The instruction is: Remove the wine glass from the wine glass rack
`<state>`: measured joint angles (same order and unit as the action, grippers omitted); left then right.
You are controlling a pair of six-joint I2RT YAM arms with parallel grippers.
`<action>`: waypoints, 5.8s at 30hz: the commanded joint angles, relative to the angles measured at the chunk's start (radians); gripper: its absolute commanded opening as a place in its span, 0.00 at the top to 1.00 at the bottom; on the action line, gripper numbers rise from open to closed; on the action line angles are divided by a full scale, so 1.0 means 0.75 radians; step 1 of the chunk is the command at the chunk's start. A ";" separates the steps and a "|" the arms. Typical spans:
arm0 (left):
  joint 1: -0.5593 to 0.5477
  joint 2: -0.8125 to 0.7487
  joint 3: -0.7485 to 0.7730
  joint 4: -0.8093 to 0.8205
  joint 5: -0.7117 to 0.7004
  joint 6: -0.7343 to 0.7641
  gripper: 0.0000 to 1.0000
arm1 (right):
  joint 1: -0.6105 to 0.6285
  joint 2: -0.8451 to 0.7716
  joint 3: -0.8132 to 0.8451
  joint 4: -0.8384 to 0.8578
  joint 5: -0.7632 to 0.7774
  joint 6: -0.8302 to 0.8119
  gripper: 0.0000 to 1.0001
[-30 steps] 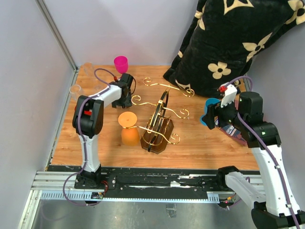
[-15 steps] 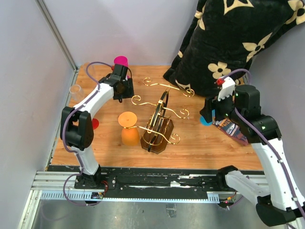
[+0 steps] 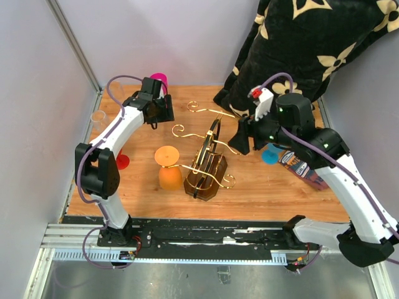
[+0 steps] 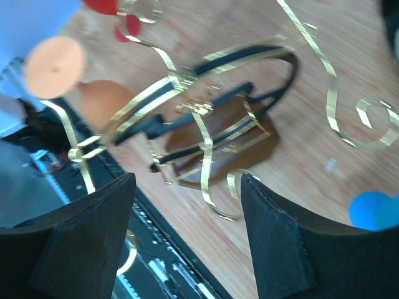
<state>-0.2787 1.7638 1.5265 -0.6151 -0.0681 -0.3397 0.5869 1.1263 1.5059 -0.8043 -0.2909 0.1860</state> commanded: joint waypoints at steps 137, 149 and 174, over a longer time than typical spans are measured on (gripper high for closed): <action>0.120 -0.419 -0.077 -0.008 0.121 0.043 0.27 | 0.445 0.617 0.116 0.509 -0.624 0.691 0.99; 0.120 -0.423 -0.076 -0.001 0.133 0.028 0.27 | 0.287 0.423 -0.057 0.452 -0.597 0.650 0.99; 0.214 -0.463 -0.045 -0.041 0.121 0.032 0.26 | 0.649 0.679 0.627 0.152 -0.579 0.339 0.99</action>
<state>-0.1410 1.4574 1.4734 -0.6392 0.0040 -0.3157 0.9684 1.6970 1.8904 -0.4667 -0.8177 0.6338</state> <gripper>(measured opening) 0.739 0.022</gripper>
